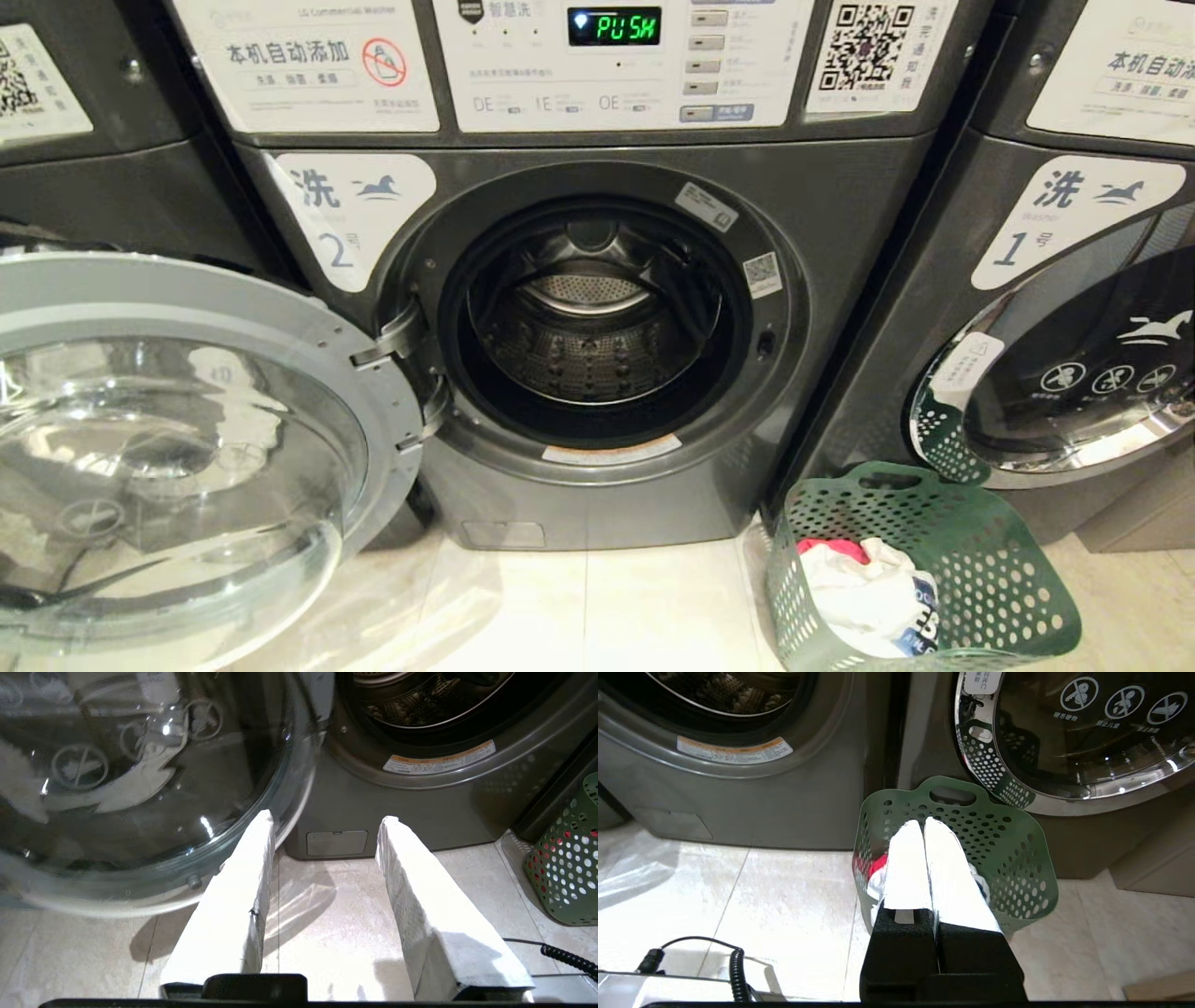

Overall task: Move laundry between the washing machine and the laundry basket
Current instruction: Close the washing machine door with the left hand

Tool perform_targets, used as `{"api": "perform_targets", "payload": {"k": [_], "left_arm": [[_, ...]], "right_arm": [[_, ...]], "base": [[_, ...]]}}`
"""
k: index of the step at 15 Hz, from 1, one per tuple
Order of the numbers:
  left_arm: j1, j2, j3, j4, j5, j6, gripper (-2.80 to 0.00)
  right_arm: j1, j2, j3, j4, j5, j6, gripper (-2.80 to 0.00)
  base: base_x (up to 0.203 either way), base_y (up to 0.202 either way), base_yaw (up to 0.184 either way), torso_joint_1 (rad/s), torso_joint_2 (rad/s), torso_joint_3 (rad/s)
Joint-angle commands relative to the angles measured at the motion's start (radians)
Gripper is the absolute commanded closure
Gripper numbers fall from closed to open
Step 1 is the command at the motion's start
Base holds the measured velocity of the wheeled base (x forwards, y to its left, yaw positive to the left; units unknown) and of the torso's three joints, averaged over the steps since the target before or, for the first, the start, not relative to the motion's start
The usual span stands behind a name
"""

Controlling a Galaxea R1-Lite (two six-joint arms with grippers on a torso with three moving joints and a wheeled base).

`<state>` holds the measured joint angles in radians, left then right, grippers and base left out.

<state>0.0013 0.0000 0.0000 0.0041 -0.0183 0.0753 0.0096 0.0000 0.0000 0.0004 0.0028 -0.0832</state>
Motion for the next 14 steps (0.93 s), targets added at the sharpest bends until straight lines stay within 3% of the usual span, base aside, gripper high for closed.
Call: {"api": "perform_targets", "payload": {"k": [1, 5, 7, 14], "left_arm": [[0.0, 0.002, 0.0, -0.001, 0.0, 0.0, 0.0], [0.0, 0.0, 0.0, 0.002, 0.002, -0.007, 0.0], [0.0, 0.002, -0.001, 0.0, -0.012, 0.024, 0.0], [0.0, 0.0, 0.0, 0.002, -0.011, 0.006, 0.0]], "right_arm": [[0.001, 0.002, 0.0, 0.0, 0.0, -0.001, 0.0], [0.001, 0.002, 0.0, 0.0, 0.0, -0.001, 0.0], [0.001, 0.002, 0.0, 0.0, 0.0, -0.001, 0.0], [0.001, 0.002, 0.0, 0.0, 0.0, 0.0, 0.0]], "base": [[-0.154, 0.0, 0.004, 0.004, 0.0, 0.002], [-0.16, 0.0, 0.004, 0.004, 0.0, 0.005], [0.0, 0.0, 0.0, 0.0, 0.0, 0.0], [0.0, 0.0, 0.0, 0.0, 0.0, 0.0]]}}
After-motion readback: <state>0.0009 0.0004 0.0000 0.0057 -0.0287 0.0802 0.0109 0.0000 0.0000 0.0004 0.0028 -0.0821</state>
